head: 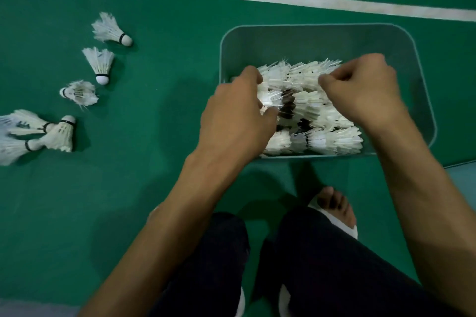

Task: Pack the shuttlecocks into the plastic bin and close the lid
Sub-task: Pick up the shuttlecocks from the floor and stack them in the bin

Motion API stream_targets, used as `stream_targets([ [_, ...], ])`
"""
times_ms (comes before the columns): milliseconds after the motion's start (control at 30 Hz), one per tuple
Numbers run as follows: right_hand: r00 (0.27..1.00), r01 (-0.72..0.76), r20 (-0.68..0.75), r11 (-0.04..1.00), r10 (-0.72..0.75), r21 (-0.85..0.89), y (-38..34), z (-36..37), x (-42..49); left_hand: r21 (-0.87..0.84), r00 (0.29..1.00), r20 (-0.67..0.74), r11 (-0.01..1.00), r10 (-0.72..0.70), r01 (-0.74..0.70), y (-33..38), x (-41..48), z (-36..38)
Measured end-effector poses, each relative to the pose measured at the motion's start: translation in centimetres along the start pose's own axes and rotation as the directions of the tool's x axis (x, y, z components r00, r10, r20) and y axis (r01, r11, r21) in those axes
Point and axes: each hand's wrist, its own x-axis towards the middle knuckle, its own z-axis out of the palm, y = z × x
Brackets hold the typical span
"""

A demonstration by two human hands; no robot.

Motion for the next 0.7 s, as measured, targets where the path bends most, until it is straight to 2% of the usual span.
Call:
stream_targets([
  [133, 0.980, 0.196, 0.021, 0.973, -0.200, 0.125, -5.4, 0.8, -2.2, -0.129, 0.987, -0.154, 0.991, -0.046, 0.026, -2.9, -0.2, -3.1],
  [200, 0.950, 0.275, 0.077, 0.928, -0.302, 0.251, -8.4, 2.4, -2.9, -0.171, 0.972, -0.210, 0.983, -0.104, 0.068, -5.5, -0.1, -4.4],
  [300, 0.866, 0.324, 0.194, 0.813, -0.460, 0.483, -13.1, 6.2, -3.9, -0.312, 0.947, -0.171, 0.927, -0.272, 0.210, -11.2, -0.6, -5.9],
  [400, 0.770, 0.376, 0.262, 0.745, -0.582, 0.551, -17.1, 11.7, -5.7, -0.342, 0.881, -0.197, 0.872, -0.430, 0.350, -17.9, -2.6, -7.8],
  [467, 0.697, 0.382, 0.346, 0.733, -0.628, 0.562, -18.4, 15.5, -7.2, -0.321, 0.786, -0.297, 0.832, -0.542, 0.452, -22.1, -4.5, -9.1],
  [533, 0.608, 0.314, 0.481, 0.748, -0.632, 0.585, -18.5, 18.8, -8.7, -0.376, 0.646, -0.343, 0.730, -0.682, 0.571, -25.8, -6.9, -10.0],
  [600, 0.545, 0.308, 0.557, 0.768, -0.626, 0.562, -18.4, 21.6, -9.5, -0.433, 0.509, -0.364, 0.625, -0.780, 0.649, -28.4, -8.8, -10.7],
  [700, 0.479, 0.371, 0.638, 0.797, -0.604, 0.476, -19.8, 25.0, -10.1, -0.367, 0.304, -0.523, 0.532, -0.796, 0.763, -31.8, -10.1, -12.5],
])
